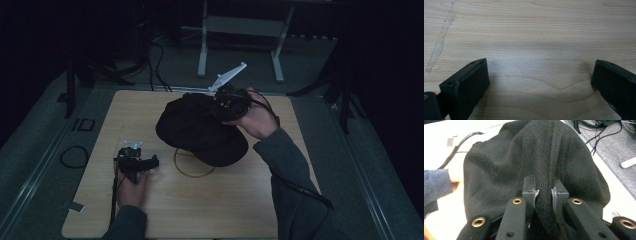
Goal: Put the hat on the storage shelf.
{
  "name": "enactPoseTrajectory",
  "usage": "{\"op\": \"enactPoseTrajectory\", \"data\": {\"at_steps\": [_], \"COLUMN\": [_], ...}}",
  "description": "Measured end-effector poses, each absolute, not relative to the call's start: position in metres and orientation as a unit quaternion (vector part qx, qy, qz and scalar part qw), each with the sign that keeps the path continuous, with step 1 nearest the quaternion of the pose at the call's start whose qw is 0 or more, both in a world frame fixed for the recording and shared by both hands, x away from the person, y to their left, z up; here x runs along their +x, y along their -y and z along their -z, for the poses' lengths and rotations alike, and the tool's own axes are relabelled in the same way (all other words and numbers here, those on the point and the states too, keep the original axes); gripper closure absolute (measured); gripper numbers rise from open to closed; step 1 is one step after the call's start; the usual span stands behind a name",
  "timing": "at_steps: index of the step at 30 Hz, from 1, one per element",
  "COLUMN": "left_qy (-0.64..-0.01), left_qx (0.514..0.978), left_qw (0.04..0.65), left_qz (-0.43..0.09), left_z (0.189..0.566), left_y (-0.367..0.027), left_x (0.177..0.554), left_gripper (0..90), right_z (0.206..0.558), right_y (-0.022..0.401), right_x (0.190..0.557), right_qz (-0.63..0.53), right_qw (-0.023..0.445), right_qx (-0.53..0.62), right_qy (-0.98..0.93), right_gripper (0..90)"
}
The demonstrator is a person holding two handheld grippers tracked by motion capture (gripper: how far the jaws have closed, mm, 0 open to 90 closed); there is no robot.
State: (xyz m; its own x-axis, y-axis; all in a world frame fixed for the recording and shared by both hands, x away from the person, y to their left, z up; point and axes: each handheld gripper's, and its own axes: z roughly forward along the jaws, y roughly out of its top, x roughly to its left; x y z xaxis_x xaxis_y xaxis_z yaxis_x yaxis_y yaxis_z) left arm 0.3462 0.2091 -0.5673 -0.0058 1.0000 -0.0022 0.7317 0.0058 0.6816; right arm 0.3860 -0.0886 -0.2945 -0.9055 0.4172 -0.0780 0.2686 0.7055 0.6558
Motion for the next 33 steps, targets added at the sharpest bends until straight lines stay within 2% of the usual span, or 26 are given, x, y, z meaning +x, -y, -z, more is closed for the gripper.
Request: {"op": "enactPoseTrajectory", "data": {"at_steps": [12,24,33], "left_qy": [-0.660,-0.659,-0.660], "left_qx": [0.656,0.657,0.657], "left_qw": [0.259,0.258,0.258], "left_qz": [-0.259,-0.259,-0.259], "left_z": [0.5673,0.5672,0.5671], "left_y": [-0.2092,-0.2092,-0.2092], "left_x": [0.3462,0.3462,0.3461], "left_gripper": [1.2,1.2,1.2], "right_z": [0.2971,0.2997,0.2973], "right_y": [0.0846,0.0864,0.0904], "right_x": [0.3851,0.3862,0.3846], "right_qz": [-0.327,-0.327,-0.324], "right_qw": [0.107,0.099,0.102], "right_qx": [0.184,0.186,0.201], "right_qy": [-0.921,-0.921,-0.919], "right_gripper": [71.8,59.8,36.3]}}
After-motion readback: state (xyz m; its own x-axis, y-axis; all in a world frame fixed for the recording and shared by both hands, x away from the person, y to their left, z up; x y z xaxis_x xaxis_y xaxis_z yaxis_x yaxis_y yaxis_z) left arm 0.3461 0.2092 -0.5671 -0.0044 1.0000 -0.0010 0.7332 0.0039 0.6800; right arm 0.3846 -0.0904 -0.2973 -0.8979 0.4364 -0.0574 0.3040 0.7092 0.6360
